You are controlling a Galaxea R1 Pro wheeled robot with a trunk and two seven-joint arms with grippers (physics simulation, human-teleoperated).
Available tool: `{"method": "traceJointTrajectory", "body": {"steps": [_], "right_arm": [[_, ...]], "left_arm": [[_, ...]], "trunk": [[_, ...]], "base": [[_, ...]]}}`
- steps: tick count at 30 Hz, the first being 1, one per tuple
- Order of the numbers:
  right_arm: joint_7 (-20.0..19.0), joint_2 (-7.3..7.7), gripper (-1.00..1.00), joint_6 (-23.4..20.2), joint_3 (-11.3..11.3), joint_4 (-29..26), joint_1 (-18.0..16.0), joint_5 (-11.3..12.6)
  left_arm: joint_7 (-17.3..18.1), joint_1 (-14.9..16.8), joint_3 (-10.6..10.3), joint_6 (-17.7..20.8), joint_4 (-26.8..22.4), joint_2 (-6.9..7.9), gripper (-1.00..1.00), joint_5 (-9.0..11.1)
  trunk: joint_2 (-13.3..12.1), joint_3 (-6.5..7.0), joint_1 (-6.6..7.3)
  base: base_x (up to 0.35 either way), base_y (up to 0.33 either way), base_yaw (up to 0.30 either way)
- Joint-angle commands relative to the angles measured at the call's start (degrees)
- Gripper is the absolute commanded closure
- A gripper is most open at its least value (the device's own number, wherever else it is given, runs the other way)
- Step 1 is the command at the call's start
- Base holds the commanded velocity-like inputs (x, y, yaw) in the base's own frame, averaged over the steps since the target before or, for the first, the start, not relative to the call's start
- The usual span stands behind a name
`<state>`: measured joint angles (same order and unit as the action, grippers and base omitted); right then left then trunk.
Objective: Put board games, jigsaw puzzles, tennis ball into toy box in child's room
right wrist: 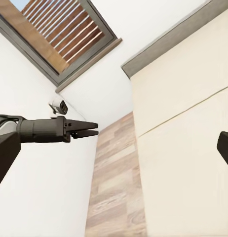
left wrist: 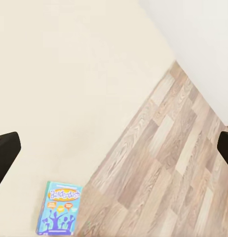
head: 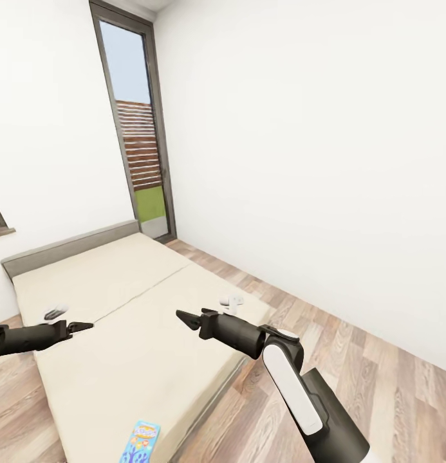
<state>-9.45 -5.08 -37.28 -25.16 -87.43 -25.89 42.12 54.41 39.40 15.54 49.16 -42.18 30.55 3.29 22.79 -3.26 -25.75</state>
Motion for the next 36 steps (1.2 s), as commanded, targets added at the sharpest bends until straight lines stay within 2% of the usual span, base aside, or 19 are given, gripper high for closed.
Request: {"method": "traceJointTrajectory", "body": {"steps": [1, 14, 27, 36], "right_arm": [[-0.14, -0.01, -1.00, -0.25, 0.07, -0.03, -0.05, -0.02], [-0.17, -0.01, -1.00, -0.25, 0.03, -0.03, -0.04, -0.02], [-0.20, -0.01, -1.00, -0.25, -0.01, -0.03, -0.05, -0.02], [0.03, -0.01, -1.00, -0.21, -2.24, -0.04, -0.05, -0.08]], "left_arm": [[0.00, 0.06, 0.04, 0.50, -0.01, -0.01, -1.00, 0.29], [0.00, 0.06, 0.02, 0.50, -0.01, -0.03, -1.00, 0.31], [0.00, 0.06, 0.01, 0.49, -0.01, -0.05, -1.00, 0.31], [0.00, 0.06, 0.01, 0.49, -0.01, -0.09, -1.00, 0.31]], "trunk": [[0.13, -0.13, -0.04], [0.13, -0.13, -0.04], [0.13, -0.13, -0.04], [0.13, -0.13, -0.04]], "base": [[0.000, -0.244, 0.084], [0.000, -0.091, 0.214], [0.000, -0.168, 0.275], [0.000, -0.023, 0.280]]}}
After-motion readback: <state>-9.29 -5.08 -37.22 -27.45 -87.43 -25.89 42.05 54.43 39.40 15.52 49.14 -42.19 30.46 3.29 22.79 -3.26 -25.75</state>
